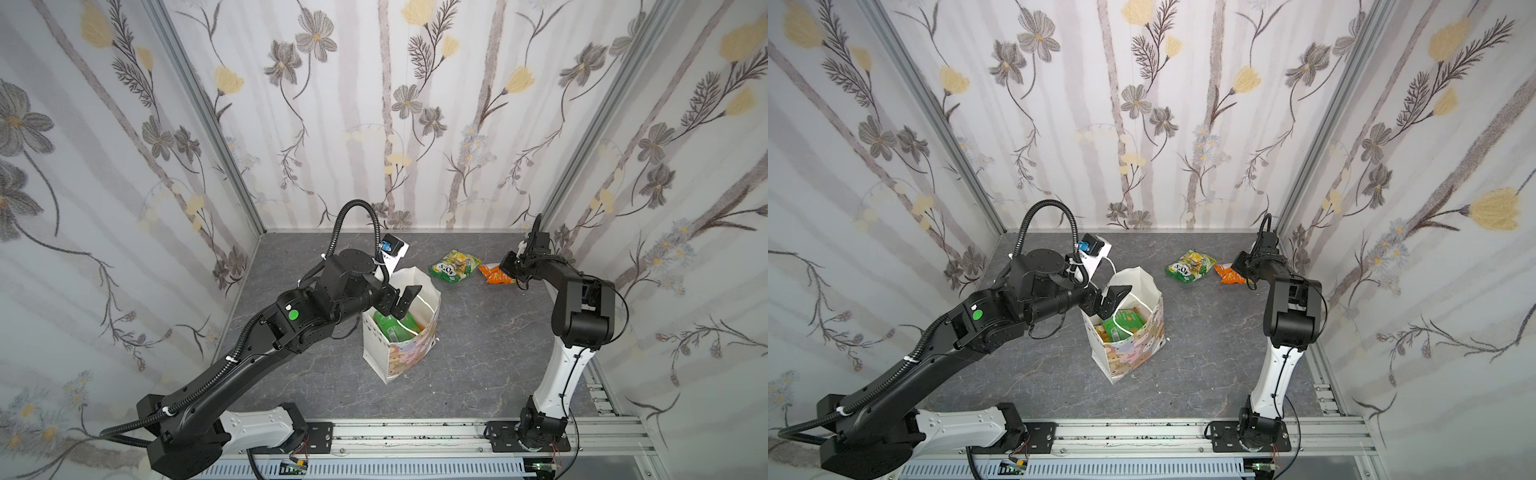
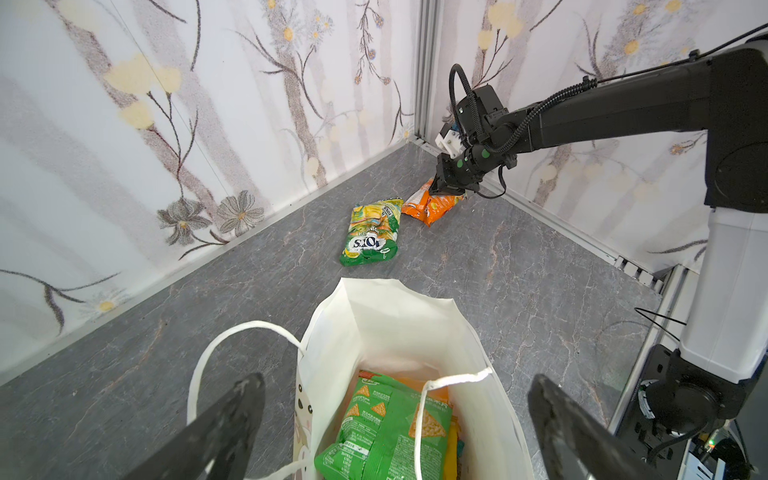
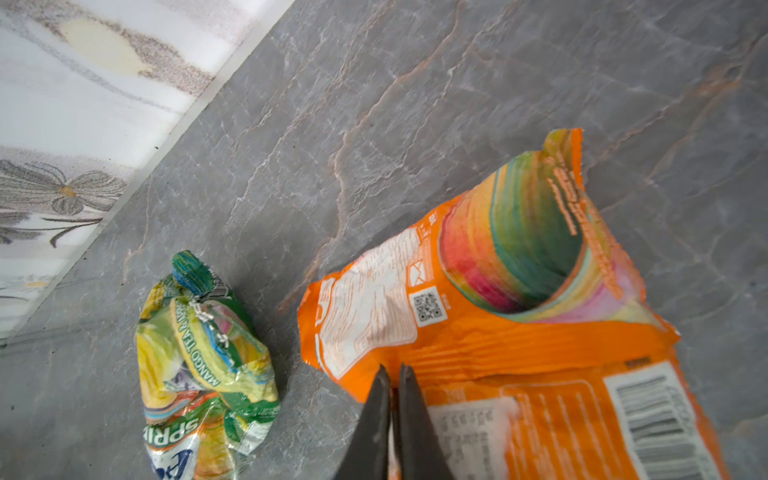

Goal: Take the snacks out of the paper bag
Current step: 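Move the right gripper back toward the bag while the left gripper rises over it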

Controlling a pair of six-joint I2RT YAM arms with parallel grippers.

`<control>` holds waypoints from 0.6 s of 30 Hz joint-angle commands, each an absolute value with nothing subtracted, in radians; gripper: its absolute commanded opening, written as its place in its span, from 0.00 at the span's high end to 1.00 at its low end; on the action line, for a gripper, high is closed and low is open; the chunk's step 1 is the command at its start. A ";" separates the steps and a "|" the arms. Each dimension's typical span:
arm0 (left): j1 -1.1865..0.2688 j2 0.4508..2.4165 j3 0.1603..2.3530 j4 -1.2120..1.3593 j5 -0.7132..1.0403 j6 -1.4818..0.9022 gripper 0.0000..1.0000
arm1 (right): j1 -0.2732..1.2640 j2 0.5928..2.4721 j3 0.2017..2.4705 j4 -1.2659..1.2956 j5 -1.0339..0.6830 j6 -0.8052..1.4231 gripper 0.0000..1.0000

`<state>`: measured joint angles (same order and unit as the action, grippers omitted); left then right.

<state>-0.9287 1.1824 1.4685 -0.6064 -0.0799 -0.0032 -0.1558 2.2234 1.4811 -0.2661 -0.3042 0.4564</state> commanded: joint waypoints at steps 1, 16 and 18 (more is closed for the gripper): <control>-0.928 1.177 1.478 -0.620 -0.108 -0.036 0.00 | -0.147 2.197 1.497 -0.265 -0.334 0.455 0.65; -0.889 1.377 1.758 -0.820 -0.154 -0.147 0.22 | -0.045 1.658 1.499 -0.372 -0.391 0.414 0.23; -0.873 1.432 1.819 -0.872 -0.148 -0.166 0.22 | -0.003 1.577 1.498 -0.383 -0.403 0.400 0.17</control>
<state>-0.8875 1.3869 1.7641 -0.7837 -0.1349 -0.1188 -0.0399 1.6505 1.4994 -0.3637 -0.3614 0.4366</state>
